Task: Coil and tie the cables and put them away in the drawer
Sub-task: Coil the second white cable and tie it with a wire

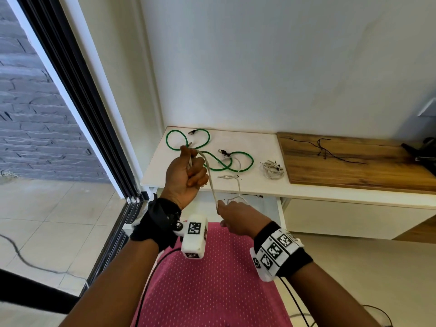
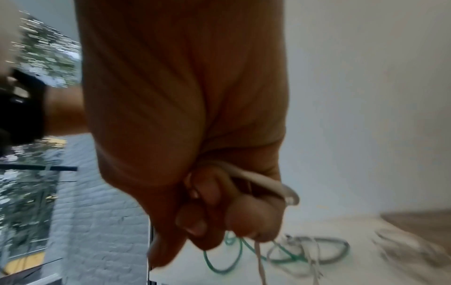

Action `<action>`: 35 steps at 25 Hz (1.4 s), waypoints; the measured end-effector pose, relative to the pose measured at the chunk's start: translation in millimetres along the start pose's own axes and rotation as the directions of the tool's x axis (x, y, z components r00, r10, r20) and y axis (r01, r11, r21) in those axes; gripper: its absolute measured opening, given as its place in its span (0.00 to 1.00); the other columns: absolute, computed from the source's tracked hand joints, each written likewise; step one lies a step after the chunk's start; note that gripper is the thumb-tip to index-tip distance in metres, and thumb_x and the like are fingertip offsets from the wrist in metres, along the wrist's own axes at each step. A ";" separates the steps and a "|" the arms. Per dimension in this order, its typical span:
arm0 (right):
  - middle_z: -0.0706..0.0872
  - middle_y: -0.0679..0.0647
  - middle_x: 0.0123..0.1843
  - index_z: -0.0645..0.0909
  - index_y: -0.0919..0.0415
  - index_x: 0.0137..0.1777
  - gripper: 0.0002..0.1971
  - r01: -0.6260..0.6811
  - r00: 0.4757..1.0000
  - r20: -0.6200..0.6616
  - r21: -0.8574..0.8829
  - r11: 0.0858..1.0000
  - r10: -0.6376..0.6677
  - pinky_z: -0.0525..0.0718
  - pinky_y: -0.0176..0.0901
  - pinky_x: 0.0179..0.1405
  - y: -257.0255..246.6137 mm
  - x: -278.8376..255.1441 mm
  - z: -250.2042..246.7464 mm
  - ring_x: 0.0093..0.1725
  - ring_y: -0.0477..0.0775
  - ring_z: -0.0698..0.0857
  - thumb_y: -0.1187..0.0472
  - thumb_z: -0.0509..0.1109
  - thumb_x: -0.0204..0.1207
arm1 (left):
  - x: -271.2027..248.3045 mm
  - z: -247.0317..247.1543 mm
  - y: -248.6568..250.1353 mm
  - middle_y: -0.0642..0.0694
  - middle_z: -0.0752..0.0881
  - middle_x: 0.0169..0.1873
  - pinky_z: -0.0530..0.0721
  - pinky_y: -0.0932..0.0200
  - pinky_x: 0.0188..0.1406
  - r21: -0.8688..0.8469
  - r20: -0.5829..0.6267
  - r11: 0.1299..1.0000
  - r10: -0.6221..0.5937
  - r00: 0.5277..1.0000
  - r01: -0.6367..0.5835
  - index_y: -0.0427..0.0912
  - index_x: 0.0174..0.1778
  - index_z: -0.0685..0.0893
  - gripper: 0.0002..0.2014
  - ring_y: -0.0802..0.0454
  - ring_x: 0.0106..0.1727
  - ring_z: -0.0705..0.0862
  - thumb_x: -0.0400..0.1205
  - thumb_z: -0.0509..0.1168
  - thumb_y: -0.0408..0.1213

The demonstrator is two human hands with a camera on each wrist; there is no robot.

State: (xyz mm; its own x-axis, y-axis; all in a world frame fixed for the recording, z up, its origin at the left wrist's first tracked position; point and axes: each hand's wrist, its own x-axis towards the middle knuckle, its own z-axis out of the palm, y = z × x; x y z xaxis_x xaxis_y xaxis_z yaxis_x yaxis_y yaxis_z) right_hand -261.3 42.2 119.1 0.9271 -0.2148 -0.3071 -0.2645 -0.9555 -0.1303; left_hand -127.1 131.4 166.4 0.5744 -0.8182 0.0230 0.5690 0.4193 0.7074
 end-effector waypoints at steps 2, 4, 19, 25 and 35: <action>0.84 0.62 0.49 0.70 0.67 0.65 0.13 0.082 0.987 -0.118 -0.196 0.977 -0.107 0.83 0.49 0.42 -9.5 -10.4 -10.4 0.46 0.60 0.86 0.64 0.63 0.83 | -1.8 -1.5 -1.1 0.50 0.71 0.18 0.74 0.63 0.19 0.185 -0.115 0.983 0.046 0.992 -0.024 0.42 0.36 0.74 0.18 0.57 0.16 0.68 0.88 0.53 0.47; 0.85 0.60 0.47 0.72 0.66 0.64 0.13 0.141 0.956 -0.204 -0.313 0.939 -0.212 0.86 0.52 0.46 -11.1 -20.0 -24.3 0.44 0.60 0.86 0.66 0.63 0.82 | -3.3 -4.5 -5.4 0.44 0.84 0.25 0.88 0.52 0.33 0.300 -0.138 0.954 0.056 0.989 -0.012 0.40 0.36 0.77 0.18 0.48 0.27 0.84 0.89 0.54 0.44; 0.86 0.46 0.36 0.83 0.56 0.44 0.05 0.428 0.746 -0.664 0.537 0.727 0.050 0.83 0.37 0.35 53.8 -12.9 -74.9 0.35 0.44 0.85 0.61 0.77 0.72 | -16.3 3.2 -15.9 0.46 0.74 0.12 0.59 0.70 0.13 0.312 0.343 0.918 -0.349 0.872 0.244 0.38 0.49 0.84 0.25 0.61 0.08 0.61 0.79 0.58 0.59; 0.88 0.52 0.40 0.83 0.64 0.56 0.16 0.459 0.839 -0.544 0.729 0.508 0.024 0.73 0.32 0.28 48.4 -13.2 -61.0 0.33 0.45 0.77 0.52 0.63 0.82 | -12.9 -0.4 -11.4 0.48 0.74 0.12 0.64 0.70 0.11 -0.021 0.416 0.937 -0.308 0.856 0.347 0.40 0.38 0.80 0.12 0.59 0.08 0.64 0.79 0.69 0.45; 0.83 0.44 0.29 0.84 0.71 0.50 0.11 0.316 0.887 -0.447 0.770 0.554 0.114 0.73 0.27 0.29 35.6 -3.1 -56.4 0.25 0.37 0.77 0.65 0.62 0.84 | -14.1 -9.5 -16.5 0.48 0.71 0.18 0.70 0.61 0.23 0.086 0.210 0.929 -0.370 0.905 0.360 0.40 0.32 0.80 0.14 0.54 0.20 0.69 0.79 0.53 0.37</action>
State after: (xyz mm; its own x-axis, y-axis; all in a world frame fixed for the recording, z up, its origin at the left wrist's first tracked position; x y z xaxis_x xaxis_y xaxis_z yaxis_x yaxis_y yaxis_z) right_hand -258.7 -2.5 168.5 0.9110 -0.3900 0.1339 -0.0577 -0.4421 -0.8951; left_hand -139.0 139.7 147.7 0.1854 -0.9783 -0.0926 0.6850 0.0611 0.7259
